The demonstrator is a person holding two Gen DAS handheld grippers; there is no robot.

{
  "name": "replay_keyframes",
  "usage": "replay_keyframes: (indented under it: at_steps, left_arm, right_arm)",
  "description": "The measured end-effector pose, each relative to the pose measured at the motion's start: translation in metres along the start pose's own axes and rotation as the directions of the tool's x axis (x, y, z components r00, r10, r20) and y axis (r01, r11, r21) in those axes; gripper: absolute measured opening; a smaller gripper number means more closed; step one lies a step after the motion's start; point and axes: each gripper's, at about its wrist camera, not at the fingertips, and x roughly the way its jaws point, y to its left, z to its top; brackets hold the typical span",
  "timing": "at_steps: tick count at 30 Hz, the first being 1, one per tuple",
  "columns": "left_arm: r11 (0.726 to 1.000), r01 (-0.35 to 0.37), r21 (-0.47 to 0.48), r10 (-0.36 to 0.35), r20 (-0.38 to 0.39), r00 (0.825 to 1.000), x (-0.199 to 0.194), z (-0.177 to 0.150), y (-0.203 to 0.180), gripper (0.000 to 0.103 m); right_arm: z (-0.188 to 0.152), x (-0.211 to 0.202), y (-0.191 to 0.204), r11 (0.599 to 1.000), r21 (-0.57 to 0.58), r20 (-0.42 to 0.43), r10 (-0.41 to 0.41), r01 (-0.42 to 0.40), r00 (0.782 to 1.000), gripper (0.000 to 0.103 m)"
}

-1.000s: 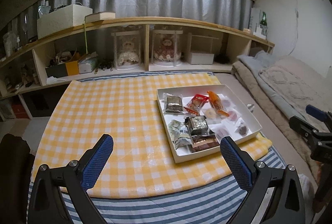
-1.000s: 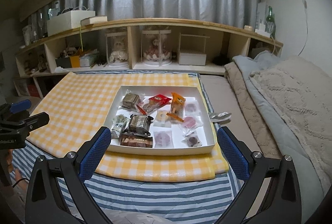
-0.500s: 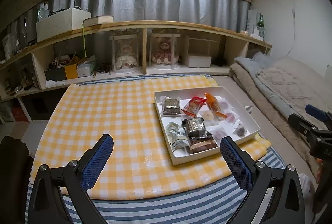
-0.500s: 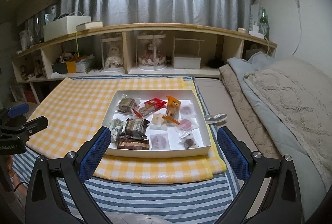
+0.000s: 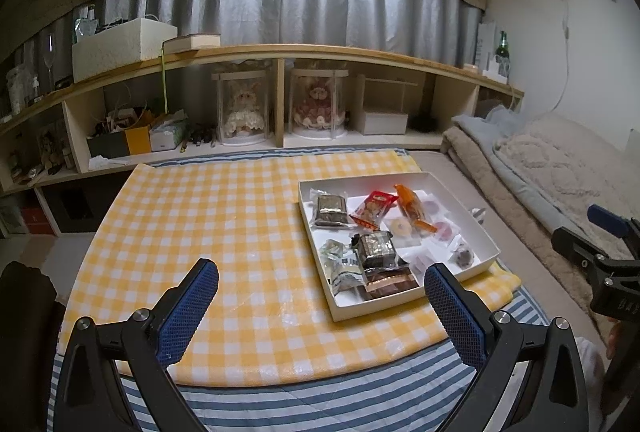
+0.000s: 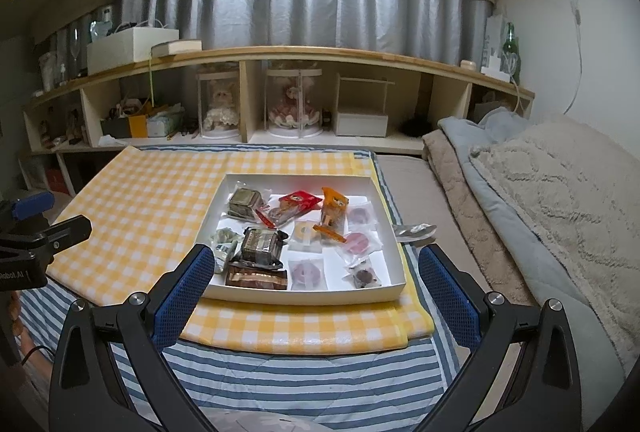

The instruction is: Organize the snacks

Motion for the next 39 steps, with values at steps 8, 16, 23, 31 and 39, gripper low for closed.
replay_keyframes:
  at_steps: [8, 16, 23, 31, 39]
  left_arm:
    - [1.0, -0.001, 0.002, 0.001, 0.006, 1.0, -0.003, -0.001, -0.002, 0.103]
    - [1.0, -0.005, -0.001, 0.005, 0.008, 1.0, -0.007, -0.002, -0.005, 0.103]
    - [1.0, -0.005, -0.001, 0.005, 0.01, 1.0, -0.008, -0.002, -0.007, 0.103]
    - [1.0, -0.008, -0.005, 0.008, 0.013, 1.0, -0.01, -0.003, -0.011, 0.103]
    - [1.0, -0.008, -0.005, 0.008, 0.015, 1.0, -0.01, -0.003, -0.011, 0.103]
  right_arm:
    - [0.0, 0.0, 0.001, 1.0, -0.001, 0.0, 0.0, 0.0, 1.0, 0.103]
    - [0.0, 0.001, 0.0, 1.0, 0.0, 0.0, 0.002, -0.002, 1.0, 0.103]
    - [0.0, 0.001, 0.0, 1.0, -0.002, 0.001, 0.001, -0.001, 1.0, 0.103]
    - [0.001, 0.0, 0.0, 1.0, -0.003, 0.004, 0.001, -0.001, 1.0, 0.103]
    - [0.0, 0.0, 0.001, 1.0, -0.002, 0.003, 0.001, -0.001, 1.0, 0.103]
